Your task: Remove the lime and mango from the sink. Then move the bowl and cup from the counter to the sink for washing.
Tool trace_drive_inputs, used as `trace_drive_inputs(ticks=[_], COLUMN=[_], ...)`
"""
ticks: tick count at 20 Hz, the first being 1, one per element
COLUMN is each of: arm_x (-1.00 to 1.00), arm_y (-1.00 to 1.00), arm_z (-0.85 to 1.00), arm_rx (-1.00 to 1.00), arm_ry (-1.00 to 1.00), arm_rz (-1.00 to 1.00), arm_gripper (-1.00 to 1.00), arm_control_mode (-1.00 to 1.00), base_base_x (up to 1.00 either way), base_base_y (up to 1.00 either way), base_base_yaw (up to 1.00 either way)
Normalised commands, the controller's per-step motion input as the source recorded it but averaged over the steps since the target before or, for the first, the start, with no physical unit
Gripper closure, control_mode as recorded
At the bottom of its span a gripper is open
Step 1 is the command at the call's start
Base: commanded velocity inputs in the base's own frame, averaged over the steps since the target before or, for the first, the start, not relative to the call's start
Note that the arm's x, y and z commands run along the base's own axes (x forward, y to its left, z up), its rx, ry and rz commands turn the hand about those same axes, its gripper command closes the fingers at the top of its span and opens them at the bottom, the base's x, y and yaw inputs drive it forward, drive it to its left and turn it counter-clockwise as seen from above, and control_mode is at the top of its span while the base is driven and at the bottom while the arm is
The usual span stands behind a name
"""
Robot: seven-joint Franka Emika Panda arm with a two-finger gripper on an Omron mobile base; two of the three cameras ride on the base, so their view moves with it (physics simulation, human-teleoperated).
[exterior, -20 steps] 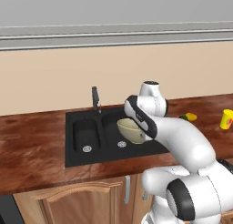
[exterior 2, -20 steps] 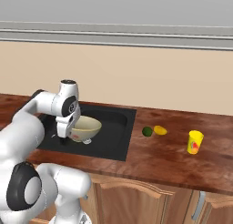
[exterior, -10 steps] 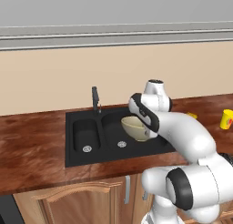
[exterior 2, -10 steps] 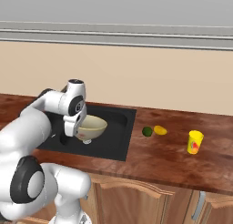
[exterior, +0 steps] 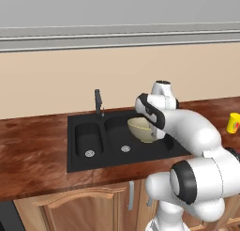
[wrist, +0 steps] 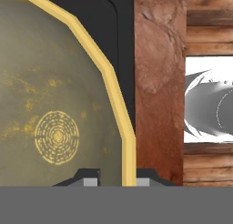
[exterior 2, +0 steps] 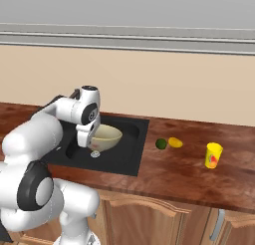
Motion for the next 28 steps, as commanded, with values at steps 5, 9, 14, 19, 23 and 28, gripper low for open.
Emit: trace_drive_inputs(ticks=[5, 9, 14, 19, 23, 28], arm_x=[0.16, 0.04, 0.16, 0.21, 0.19, 0.17], arm_y=[-0.05, -0.02, 0.00, 0.00, 0.00, 0.00], arm_z=[-0.02, -0.03, -0.05, -0.05, -0.07, -0.10], arm_rx=[0.00, 0.00, 0.00, 0.00, 0.00, 0.00], arm_ry=[-0.03, -0.01, -0.01, 0.00, 0.00, 0.00], arm_rz=[0.09, 0.18, 0.10, 0.01, 0.00, 0.00], arm_gripper=[1.00, 1.00, 1.00, 1.00, 1.00, 1.00], arm_control_mode=[-1.00, -1.00, -1.00, -1.00, -1.00, -1.00], base_base_x=[0.00, 0.00, 0.00, 0.00, 0.00, 0.00], base_base_y=[0.00, 0.00, 0.00, 0.00, 0.00, 0.00], base_base_yaw=[0.00, 0.00, 0.00, 0.00, 0.00, 0.00])
